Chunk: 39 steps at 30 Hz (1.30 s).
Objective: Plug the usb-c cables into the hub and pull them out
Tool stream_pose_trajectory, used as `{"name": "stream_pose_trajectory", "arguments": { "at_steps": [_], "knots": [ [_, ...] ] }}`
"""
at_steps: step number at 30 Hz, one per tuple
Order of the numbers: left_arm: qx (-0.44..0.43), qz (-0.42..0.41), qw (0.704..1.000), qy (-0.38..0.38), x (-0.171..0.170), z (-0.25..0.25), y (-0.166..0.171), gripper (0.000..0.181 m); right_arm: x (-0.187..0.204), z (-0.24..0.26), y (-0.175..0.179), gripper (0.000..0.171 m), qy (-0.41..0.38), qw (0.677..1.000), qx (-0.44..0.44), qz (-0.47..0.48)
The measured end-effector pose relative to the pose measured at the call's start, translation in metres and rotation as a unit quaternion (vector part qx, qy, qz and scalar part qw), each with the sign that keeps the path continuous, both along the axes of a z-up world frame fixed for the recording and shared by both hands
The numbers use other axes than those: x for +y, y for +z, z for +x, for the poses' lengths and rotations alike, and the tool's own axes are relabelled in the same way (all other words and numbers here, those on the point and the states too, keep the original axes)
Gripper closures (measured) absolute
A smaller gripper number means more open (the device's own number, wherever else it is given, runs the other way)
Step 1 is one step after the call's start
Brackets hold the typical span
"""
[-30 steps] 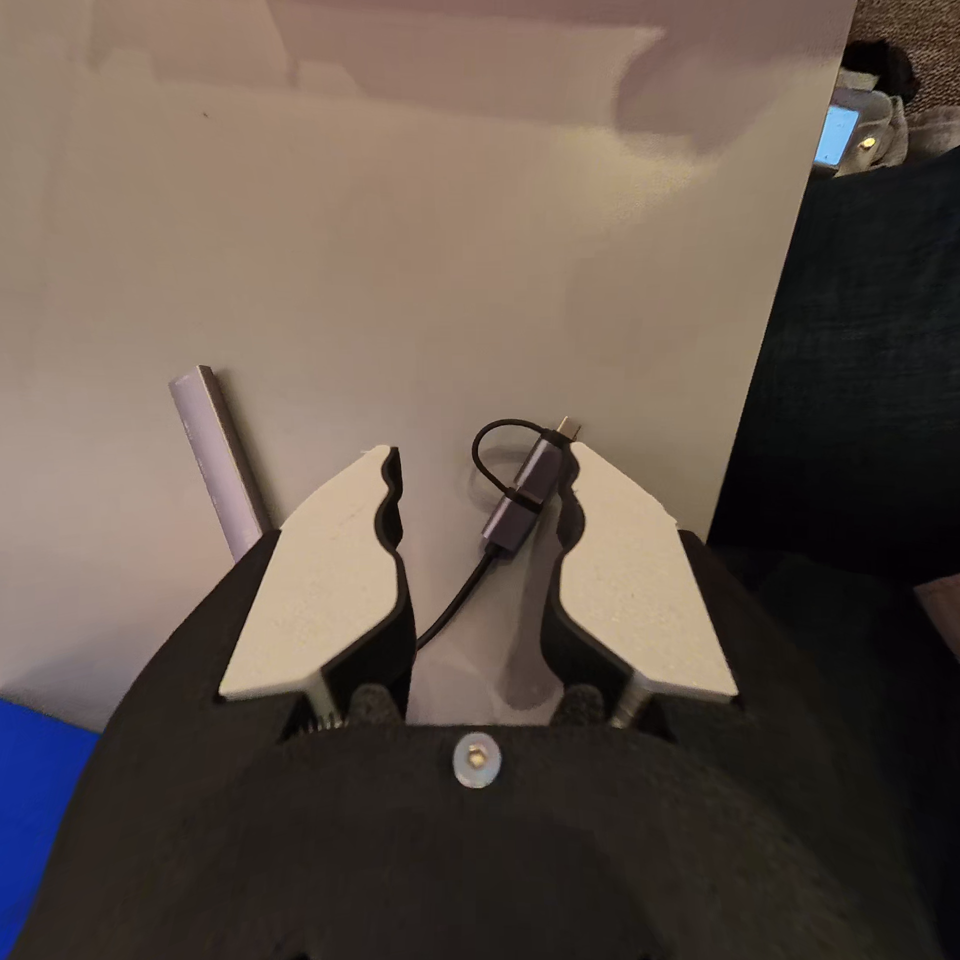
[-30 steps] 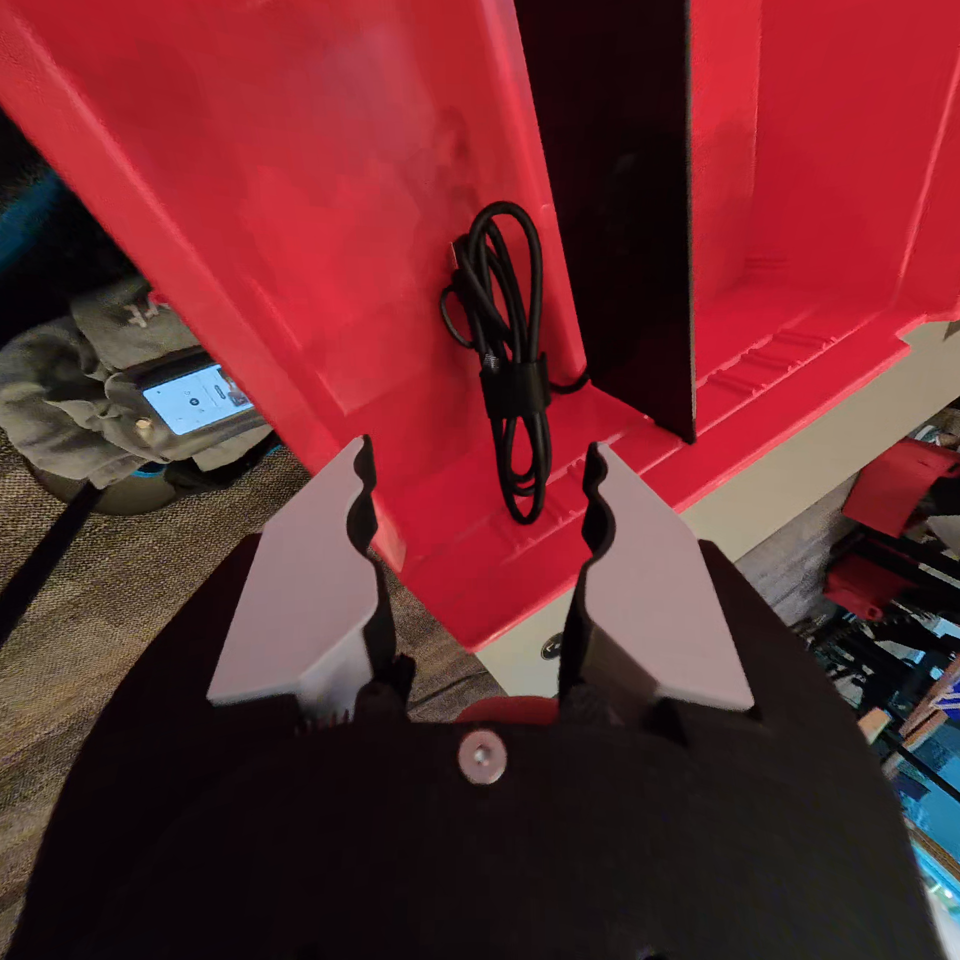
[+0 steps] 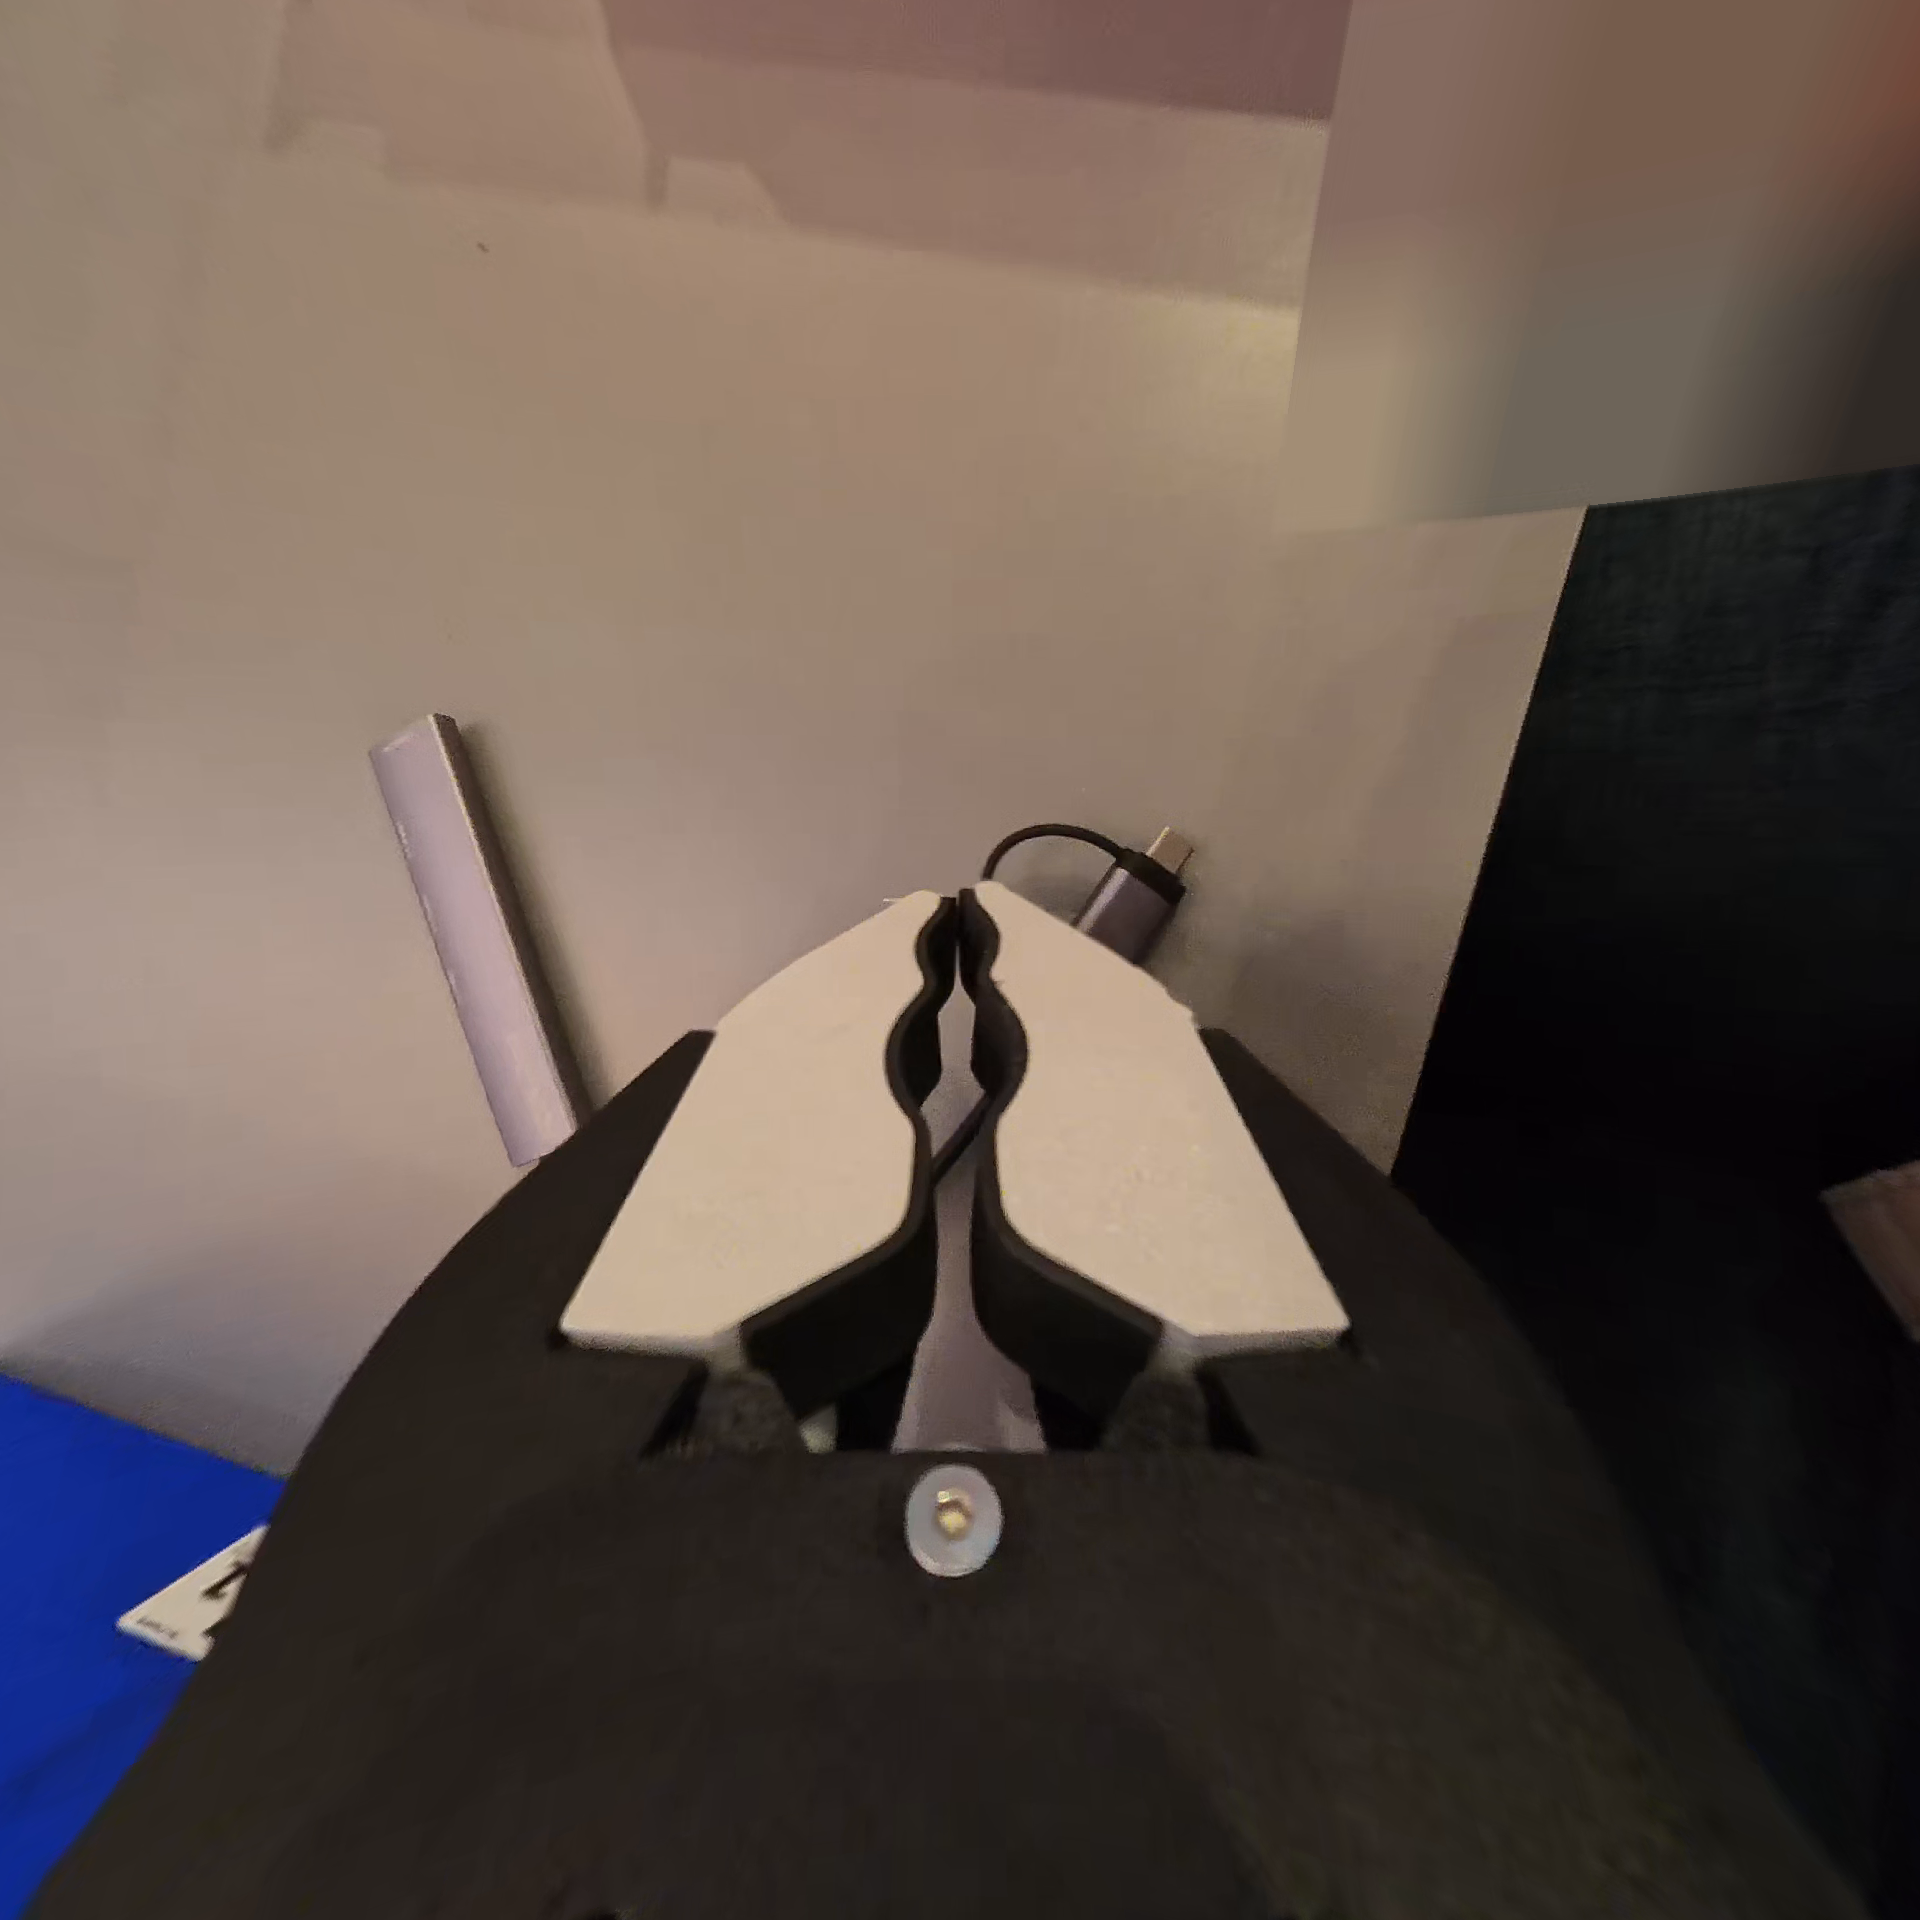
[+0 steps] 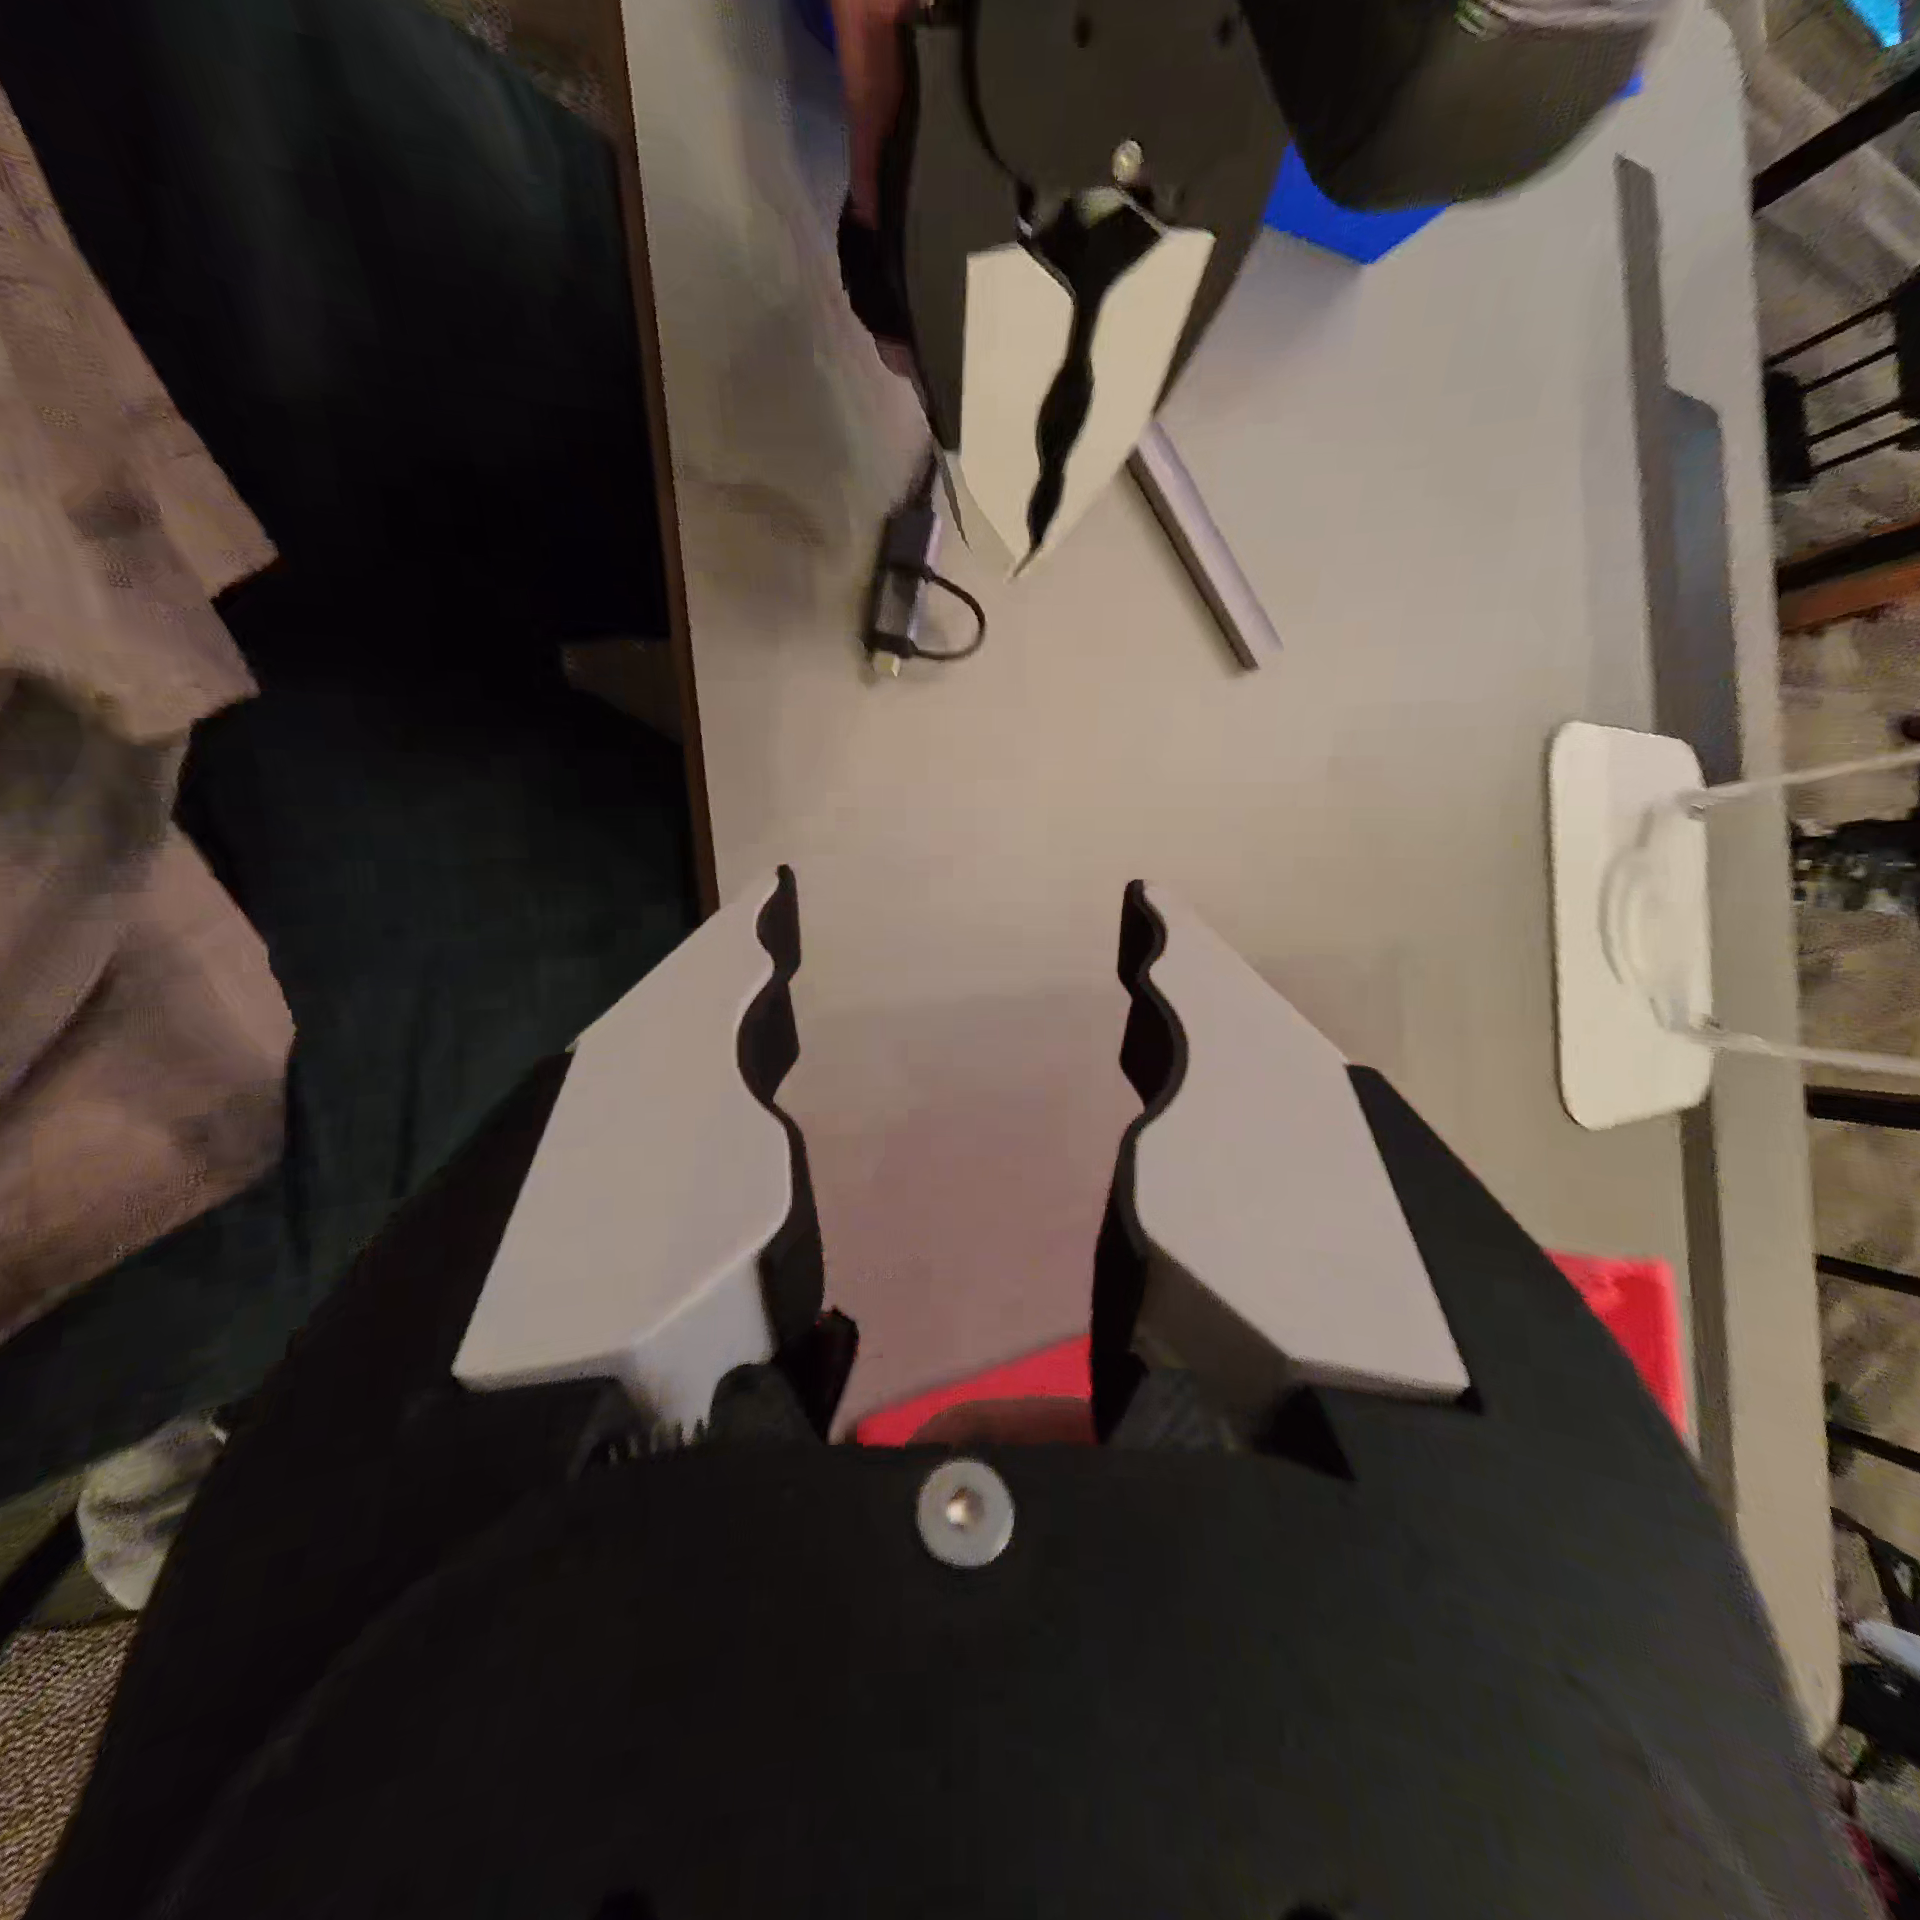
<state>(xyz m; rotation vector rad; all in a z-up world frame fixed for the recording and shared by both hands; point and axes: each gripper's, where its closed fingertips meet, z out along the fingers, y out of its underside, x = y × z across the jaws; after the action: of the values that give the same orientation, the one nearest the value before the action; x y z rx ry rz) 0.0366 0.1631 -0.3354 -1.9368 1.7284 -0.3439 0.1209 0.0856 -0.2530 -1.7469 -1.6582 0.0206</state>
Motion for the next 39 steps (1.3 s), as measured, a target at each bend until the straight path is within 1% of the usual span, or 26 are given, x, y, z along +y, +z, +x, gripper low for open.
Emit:
{"name": "stream_pose_trajectory", "arguments": {
  "at_steps": [1,2,5,6,8,10,14,17,20,23,27,31,33,36,38,39],
  "knots": [
    [0.007,-0.006,1.000,-0.004,-0.002,-0.001,-0.003,0.180,0.002,-0.009,-0.009,0.110,0.007,1.000,-0.006,-0.004],
    [0.018,-0.005,1.000,-0.007,-0.004,-0.003,-0.007,0.173,0.004,-0.017,-0.018,0.110,0.014,1.000,-0.010,-0.008],
    [0.070,-0.042,0.996,-0.039,-0.021,-0.014,-0.024,0.136,0.008,-0.037,-0.038,0.110,0.030,0.999,-0.013,-0.015],
    [0.084,-0.037,0.995,-0.041,-0.022,-0.018,-0.029,0.132,0.010,-0.042,-0.043,0.110,0.034,0.999,-0.015,-0.015],
    [0.079,-0.043,0.995,-0.048,-0.025,-0.017,-0.028,0.136,0.015,-0.046,-0.049,0.111,0.036,0.999,-0.021,-0.008],
    [0.081,-0.033,0.995,-0.038,-0.020,-0.018,-0.028,0.159,0.017,-0.049,-0.053,0.112,0.037,0.999,-0.016,-0.009],
    [0.064,-0.015,0.997,-0.031,-0.014,-0.014,-0.028,0.162,0.025,-0.047,-0.056,0.114,0.025,1.000,-0.003,-0.002],
    [0.052,-0.014,0.998,-0.023,-0.011,-0.011,-0.028,0.162,0.034,-0.044,-0.057,0.112,0.009,1.000,0.012,0.003],
    [0.041,-0.018,0.999,-0.019,-0.011,-0.007,-0.027,0.162,0.045,-0.042,-0.059,0.112,0.014,0.999,-0.004,0.051],
    [0.019,-0.034,0.999,-0.015,-0.013,0.000,-0.021,0.162,0.054,-0.048,-0.067,0.112,0.046,0.990,-0.048,0.125],
    [-0.040,-0.084,0.996,-0.005,-0.017,0.011,-0.003,0.163,0.065,-0.055,-0.072,0.119,0.079,0.964,-0.099,0.232],
    [-0.087,-0.133,0.987,0.000,-0.021,0.019,0.013,0.163,0.070,-0.066,-0.062,0.138,0.100,0.941,-0.099,0.306],
    [-0.102,-0.149,0.984,-0.003,-0.024,0.022,0.019,0.163,0.069,-0.067,-0.063,0.161,0.113,0.938,-0.105,0.311],
    [-0.110,-0.149,0.983,-0.010,-0.027,0.023,0.025,0.164,0.067,-0.065,-0.056,0.163,0.105,0.949,-0.097,0.282],
    [-0.137,-0.137,0.981,-0.012,-0.025,0.025,0.042,0.164,0.071,-0.059,-0.041,0.165,0.083,0.952,-0.092,0.280],
    [-0.157,-0.134,0.978,-0.011,-0.023,0.026,0.054,0.160,0.074,-0.053,-0.032,0.165,0.069,0.953,-0.090,0.282]
  ]
}}
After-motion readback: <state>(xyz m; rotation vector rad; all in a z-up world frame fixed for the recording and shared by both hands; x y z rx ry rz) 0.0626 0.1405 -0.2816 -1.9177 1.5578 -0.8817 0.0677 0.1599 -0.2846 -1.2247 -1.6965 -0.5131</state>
